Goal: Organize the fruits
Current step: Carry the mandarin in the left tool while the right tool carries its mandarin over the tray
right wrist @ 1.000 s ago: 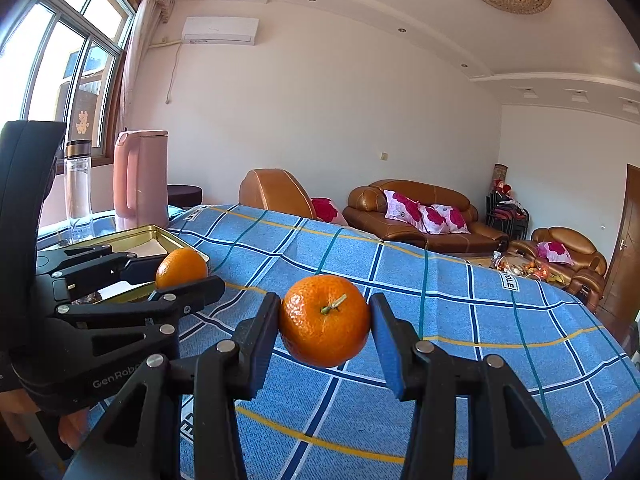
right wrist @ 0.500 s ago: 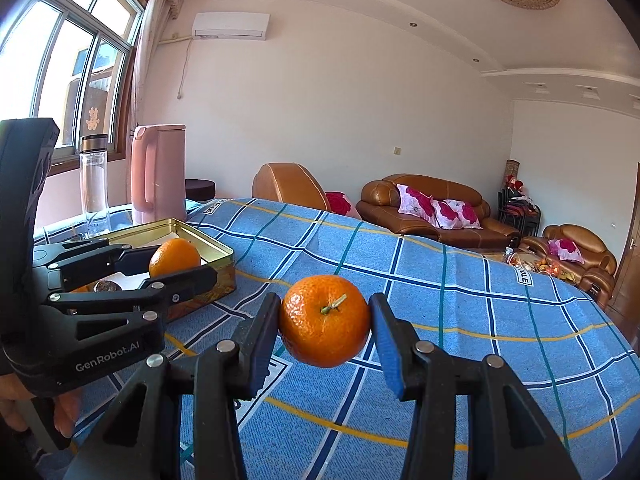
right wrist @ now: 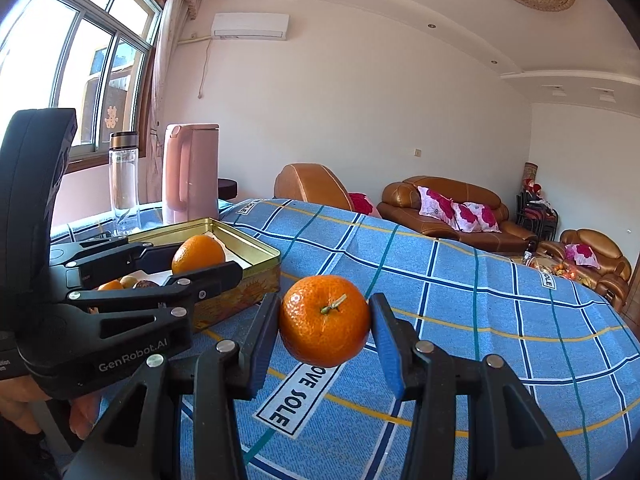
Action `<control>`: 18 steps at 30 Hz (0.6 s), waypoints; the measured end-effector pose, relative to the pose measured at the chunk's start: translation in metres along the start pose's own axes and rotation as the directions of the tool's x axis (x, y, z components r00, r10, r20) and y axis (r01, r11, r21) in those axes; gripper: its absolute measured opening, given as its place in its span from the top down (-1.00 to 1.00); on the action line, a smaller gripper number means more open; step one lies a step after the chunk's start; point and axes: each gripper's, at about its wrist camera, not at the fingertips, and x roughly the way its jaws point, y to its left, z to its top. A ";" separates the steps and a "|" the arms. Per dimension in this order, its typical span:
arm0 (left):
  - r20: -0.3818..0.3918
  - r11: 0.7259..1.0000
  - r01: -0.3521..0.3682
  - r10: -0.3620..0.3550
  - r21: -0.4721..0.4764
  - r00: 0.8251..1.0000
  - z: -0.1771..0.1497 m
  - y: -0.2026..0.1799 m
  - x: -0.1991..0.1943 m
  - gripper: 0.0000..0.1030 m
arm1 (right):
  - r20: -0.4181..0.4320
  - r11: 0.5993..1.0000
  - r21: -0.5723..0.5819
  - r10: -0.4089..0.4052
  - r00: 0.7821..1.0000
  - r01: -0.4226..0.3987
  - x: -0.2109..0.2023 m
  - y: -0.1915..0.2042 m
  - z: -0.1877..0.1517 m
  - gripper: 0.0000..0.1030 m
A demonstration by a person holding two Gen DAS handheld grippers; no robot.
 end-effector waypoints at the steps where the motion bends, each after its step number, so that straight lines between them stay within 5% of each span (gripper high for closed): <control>1: 0.002 1.000 -0.003 0.003 0.000 1.000 0.000 0.002 -0.002 0.23 | 0.001 1.000 -0.001 0.004 1.000 -0.004 0.000 0.002 0.001 0.07; 18: 0.040 0.997 -0.070 0.070 -0.017 0.997 0.006 0.031 -0.033 0.23 | 0.034 0.998 -0.011 0.069 0.997 -0.069 -0.010 0.029 0.020 0.07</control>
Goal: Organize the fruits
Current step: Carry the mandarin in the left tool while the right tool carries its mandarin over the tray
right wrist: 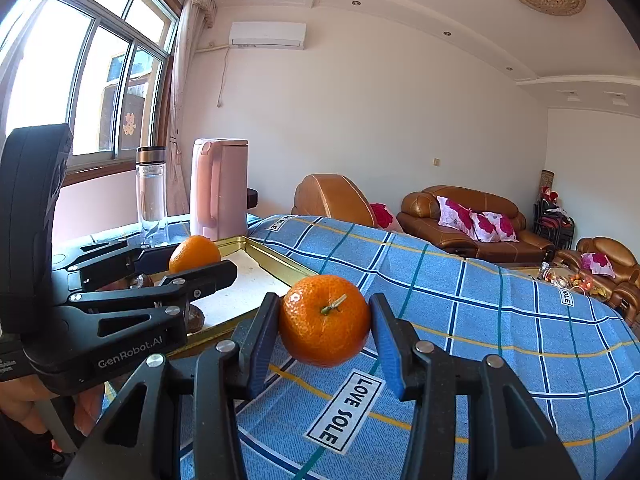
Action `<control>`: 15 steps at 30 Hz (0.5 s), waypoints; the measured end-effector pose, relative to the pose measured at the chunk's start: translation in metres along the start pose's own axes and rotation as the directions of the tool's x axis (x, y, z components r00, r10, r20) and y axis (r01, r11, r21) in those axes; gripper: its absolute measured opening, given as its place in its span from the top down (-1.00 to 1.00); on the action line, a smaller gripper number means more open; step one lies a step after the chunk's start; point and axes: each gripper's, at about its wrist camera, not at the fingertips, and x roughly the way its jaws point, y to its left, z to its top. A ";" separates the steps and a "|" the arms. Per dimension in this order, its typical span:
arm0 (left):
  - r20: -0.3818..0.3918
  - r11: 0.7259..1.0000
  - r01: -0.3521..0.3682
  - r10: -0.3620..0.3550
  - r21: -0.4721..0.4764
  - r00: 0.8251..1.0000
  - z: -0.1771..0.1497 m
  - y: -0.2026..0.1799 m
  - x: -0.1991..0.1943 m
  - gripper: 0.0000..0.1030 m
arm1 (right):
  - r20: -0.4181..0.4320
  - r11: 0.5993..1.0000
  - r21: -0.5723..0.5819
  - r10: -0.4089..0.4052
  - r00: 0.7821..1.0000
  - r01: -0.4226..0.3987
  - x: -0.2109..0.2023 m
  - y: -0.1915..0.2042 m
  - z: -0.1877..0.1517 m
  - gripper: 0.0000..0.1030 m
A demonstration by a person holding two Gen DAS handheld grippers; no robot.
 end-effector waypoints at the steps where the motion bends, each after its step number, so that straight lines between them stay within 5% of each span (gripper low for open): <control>1: 0.002 1.000 -0.004 0.004 -0.003 1.000 0.000 0.003 -0.001 0.23 | 0.003 1.000 -0.002 0.005 1.000 -0.005 0.000 0.002 0.001 0.07; 15: 0.000 0.997 -0.071 0.071 -0.031 0.997 -0.007 0.037 -0.011 0.23 | 0.006 0.997 -0.040 0.062 0.998 -0.062 0.013 0.035 0.014 0.07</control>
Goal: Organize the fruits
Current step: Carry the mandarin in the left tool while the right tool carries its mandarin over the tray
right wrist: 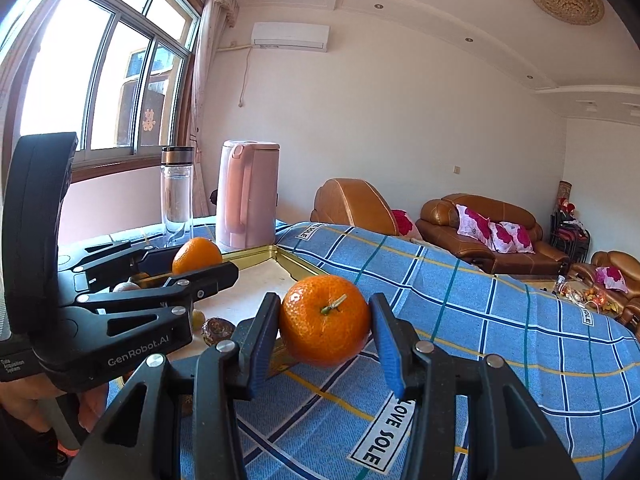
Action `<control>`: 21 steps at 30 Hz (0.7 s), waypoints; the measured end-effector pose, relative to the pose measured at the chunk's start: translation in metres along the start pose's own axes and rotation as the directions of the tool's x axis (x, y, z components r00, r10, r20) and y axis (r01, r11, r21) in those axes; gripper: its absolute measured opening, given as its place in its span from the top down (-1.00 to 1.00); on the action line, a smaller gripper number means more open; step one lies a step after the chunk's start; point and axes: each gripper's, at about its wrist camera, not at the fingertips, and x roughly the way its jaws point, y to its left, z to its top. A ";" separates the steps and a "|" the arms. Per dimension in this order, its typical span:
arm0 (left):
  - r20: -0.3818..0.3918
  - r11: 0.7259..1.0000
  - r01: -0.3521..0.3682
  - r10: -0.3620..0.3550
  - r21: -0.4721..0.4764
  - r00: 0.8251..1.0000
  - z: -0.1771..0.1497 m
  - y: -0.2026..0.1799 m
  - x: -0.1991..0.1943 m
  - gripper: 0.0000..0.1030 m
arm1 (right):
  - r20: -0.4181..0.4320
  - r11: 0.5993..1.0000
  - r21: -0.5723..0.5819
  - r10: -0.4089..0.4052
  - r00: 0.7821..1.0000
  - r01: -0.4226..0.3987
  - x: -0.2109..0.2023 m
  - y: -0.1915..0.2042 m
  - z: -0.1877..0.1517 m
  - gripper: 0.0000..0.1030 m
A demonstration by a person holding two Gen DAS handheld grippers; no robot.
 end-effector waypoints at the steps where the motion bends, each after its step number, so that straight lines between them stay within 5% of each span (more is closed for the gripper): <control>1: 0.001 1.000 -0.004 0.004 -0.003 1.000 0.000 0.002 0.000 0.23 | 0.000 1.000 -0.001 0.005 1.000 -0.005 0.001 0.002 0.001 0.07; 21: -0.033 0.994 -0.103 0.102 -0.037 0.994 -0.009 0.050 0.003 0.23 | -0.019 0.995 -0.046 0.093 0.995 -0.094 0.025 0.041 0.013 0.07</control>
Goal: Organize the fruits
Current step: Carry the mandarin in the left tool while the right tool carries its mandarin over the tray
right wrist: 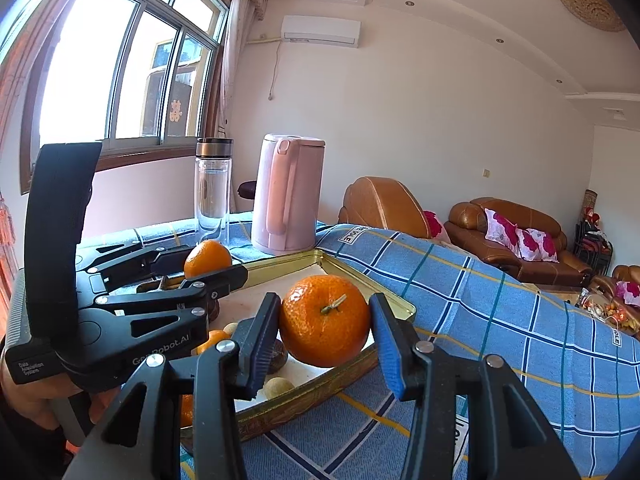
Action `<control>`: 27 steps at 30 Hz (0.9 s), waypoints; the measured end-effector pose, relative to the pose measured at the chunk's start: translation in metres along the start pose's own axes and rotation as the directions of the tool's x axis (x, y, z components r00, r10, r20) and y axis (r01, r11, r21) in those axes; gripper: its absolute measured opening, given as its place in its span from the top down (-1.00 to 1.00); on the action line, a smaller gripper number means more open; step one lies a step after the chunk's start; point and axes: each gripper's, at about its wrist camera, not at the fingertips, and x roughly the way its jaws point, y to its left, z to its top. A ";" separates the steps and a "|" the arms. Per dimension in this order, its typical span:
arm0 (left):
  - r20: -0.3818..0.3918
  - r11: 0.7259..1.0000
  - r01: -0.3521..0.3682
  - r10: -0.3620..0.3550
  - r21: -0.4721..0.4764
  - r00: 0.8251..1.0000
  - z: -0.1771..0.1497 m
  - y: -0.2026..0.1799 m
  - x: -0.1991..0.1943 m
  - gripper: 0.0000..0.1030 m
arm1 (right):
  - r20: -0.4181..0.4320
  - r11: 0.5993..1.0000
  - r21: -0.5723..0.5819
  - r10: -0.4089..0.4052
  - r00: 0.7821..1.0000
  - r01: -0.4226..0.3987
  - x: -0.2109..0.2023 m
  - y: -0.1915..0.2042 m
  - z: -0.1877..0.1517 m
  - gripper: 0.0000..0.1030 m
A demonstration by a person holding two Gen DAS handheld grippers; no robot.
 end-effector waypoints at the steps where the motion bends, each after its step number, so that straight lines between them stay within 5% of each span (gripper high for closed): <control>1: -0.002 1.000 -0.003 0.003 -0.002 1.000 -0.001 0.002 0.000 0.23 | -0.002 1.000 -0.002 0.003 1.000 -0.003 0.001 0.002 0.001 0.07; 27: -0.070 0.997 -0.075 0.072 -0.034 0.995 -0.014 0.041 0.012 0.24 | -0.077 0.996 -0.033 0.076 0.994 -0.079 0.039 0.034 0.002 0.07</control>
